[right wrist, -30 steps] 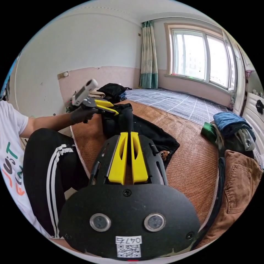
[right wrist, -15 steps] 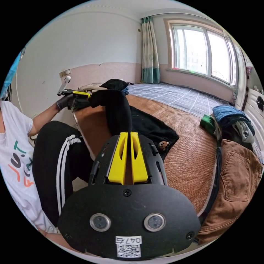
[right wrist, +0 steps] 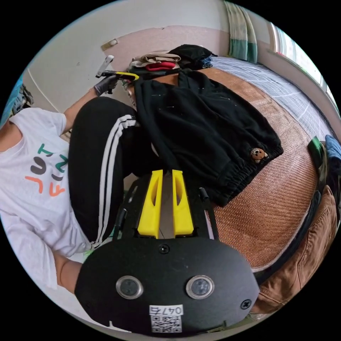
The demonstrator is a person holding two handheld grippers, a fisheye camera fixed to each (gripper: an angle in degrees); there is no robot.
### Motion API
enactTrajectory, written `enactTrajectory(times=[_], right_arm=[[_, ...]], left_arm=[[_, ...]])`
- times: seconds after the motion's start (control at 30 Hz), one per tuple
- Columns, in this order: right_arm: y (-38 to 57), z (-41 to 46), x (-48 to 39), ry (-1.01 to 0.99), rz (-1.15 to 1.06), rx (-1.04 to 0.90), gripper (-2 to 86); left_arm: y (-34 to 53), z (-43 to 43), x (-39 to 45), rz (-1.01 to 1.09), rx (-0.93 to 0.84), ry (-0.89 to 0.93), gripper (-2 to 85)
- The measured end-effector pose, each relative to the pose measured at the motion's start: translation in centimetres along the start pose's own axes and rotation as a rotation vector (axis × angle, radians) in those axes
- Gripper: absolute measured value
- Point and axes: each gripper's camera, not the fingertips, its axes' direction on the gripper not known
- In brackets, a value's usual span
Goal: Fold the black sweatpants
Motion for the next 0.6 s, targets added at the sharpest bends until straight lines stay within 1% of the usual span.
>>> enactTrajectory(times=[0.1,0.13,0.17,0.2,0.27,0.33,0.4,0.47,0.5,0.57,0.6], right_arm=[[0.1,-2.6,-0.1,0.070,0.049,0.093,-0.1],[-0.1,-3.3,0.1,0.114,0.094,0.130,-0.3],[-0.4,-3.7,0.6,0.165,0.152,0.154,-0.3],[-0.6,-3.7,0.8,0.191,0.178,0.162,-0.3],[-1.9,-3.4,2.0,0.273,0.260,0.189,-0.3],[-3.5,-2.8,3.3,0.314,0.295,0.199,-0.4],[-5.3,-1.4,5.2,0.353,0.331,0.162,-0.7],[-7.7,2.2,8.7,0.390,0.360,-0.033,-0.8],[-8.2,3.0,9.4,0.398,0.351,-0.075,-0.8],[-9.4,3.6,11.6,0.428,0.358,-0.065,-0.7],[-9.6,3.5,12.1,0.449,0.363,-0.058,-0.7]], left_arm=[[2.2,-0.9,-2.7,-0.112,0.068,-0.039,4.6],[3.1,-1.1,-3.6,-0.150,0.095,-0.015,3.7],[3.7,-1.1,-3.7,-0.154,0.119,0.047,2.6],[3.9,-1.0,-3.5,-0.143,0.125,0.086,2.4],[3.4,0.5,-0.8,-0.045,0.107,0.200,2.4],[2.5,2.6,2.2,0.055,0.043,0.200,2.9],[2.0,5.2,4.8,0.133,-0.017,0.163,3.0],[1.8,9.5,6.3,0.154,-0.104,0.161,2.2],[1.8,10.6,6.4,0.144,-0.125,0.171,1.6],[2.2,14.9,6.2,0.088,-0.207,0.212,-0.2],[2.3,15.6,6.4,0.083,-0.214,0.237,-0.5]])
